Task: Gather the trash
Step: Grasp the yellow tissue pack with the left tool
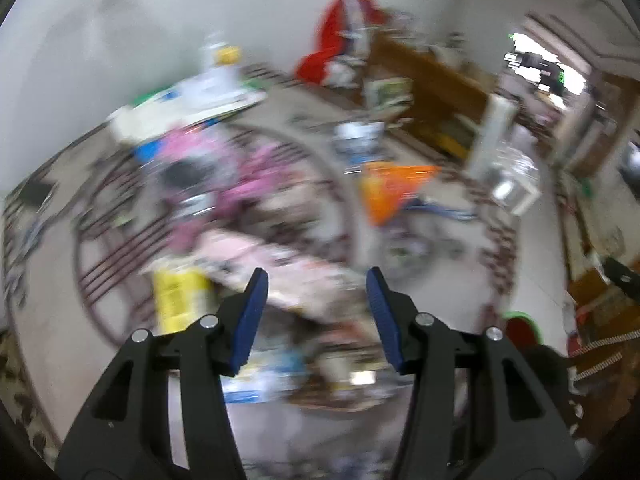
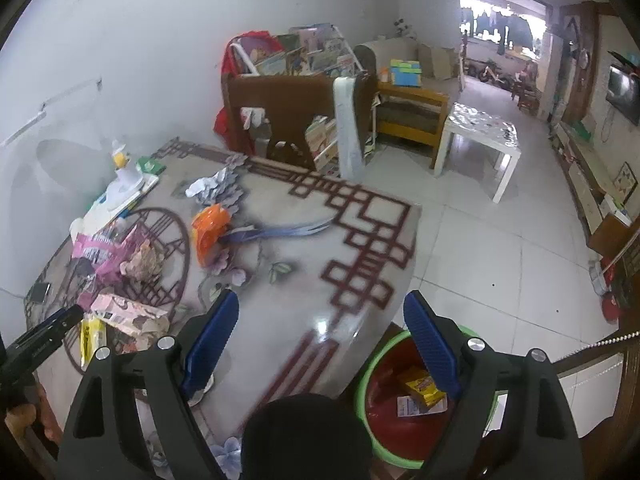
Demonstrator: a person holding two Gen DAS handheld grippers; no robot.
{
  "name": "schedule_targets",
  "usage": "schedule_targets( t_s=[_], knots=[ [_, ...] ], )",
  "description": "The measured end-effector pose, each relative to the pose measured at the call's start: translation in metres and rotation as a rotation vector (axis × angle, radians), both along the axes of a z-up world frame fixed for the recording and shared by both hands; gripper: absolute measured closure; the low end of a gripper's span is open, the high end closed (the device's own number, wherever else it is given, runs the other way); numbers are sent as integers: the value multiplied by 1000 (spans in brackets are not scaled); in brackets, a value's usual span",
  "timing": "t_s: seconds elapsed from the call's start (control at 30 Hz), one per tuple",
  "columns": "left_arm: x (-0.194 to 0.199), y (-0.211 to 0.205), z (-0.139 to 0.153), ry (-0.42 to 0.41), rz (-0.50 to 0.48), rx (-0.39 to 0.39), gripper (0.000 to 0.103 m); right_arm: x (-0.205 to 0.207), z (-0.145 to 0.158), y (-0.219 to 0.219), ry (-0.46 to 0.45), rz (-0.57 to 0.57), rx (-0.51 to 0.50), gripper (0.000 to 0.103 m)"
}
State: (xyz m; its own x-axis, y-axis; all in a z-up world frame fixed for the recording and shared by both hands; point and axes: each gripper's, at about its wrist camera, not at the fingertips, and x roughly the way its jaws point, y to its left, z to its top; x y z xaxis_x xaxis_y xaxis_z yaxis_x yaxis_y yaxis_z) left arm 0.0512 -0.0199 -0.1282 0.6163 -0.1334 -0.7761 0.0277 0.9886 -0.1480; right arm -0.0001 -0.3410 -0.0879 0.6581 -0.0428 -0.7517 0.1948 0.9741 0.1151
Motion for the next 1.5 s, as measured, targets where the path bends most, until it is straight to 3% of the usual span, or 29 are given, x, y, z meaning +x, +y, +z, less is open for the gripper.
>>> schedule_targets(
  t_s=[0.27,0.6,0.9,1.2,1.37,1.5],
  knots=[
    [-8,81,-27,78,198,31,54,11,-5,19,21,37,2,20],
    [24,86,-79,201,201,12,54,14,-6,39,32,86,-13,16],
    [45,93,-101,250,194,-33,54,33,-17,71,72,175,-12,16],
    [50,94,-112,274,176,-90,53,99,-22,133,75,372,0,16],
    [46,109,-118,293,219,-192,54,146,-41,178,103,507,-17,16],
    [46,109,-115,294,212,-165,61,172,-58,203,126,599,-17,16]
  ],
)
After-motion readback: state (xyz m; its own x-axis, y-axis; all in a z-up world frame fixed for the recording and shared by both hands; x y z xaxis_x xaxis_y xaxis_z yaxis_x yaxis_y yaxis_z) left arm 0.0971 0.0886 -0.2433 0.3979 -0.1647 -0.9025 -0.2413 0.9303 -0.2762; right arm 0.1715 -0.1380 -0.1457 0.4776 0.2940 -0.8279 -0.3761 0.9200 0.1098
